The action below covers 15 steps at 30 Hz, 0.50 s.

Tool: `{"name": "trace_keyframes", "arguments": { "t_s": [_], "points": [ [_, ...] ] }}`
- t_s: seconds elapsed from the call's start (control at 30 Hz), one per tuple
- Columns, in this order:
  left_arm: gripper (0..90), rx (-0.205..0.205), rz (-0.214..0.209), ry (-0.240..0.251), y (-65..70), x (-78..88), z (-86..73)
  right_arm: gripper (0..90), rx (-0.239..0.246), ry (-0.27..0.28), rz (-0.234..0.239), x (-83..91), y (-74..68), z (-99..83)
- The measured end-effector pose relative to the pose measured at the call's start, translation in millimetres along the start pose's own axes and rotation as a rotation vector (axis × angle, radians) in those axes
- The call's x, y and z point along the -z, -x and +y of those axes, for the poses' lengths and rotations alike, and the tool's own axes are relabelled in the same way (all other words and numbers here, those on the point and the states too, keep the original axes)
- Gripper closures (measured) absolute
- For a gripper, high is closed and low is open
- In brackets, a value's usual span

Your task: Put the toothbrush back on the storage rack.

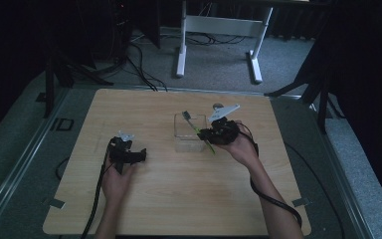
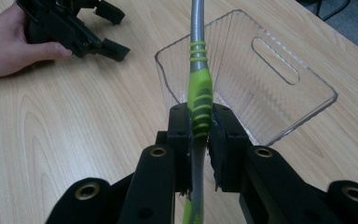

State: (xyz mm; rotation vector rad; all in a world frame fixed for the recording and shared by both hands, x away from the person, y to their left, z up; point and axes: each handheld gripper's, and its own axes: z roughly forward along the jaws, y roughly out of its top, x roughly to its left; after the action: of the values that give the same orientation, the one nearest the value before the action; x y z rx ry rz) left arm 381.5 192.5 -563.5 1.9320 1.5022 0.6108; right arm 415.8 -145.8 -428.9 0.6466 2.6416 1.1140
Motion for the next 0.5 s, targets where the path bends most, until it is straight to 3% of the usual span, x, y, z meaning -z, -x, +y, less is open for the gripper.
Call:
{"name": "trace_keyframes", "arguments": {
  "t_s": [0.5],
  "points": [
    [12.7,0.000,0.000,0.000,0.0,0.0,0.0,79.4,-0.030,0.044,0.001,-1.3,1.2,5.5]
  ]
}}
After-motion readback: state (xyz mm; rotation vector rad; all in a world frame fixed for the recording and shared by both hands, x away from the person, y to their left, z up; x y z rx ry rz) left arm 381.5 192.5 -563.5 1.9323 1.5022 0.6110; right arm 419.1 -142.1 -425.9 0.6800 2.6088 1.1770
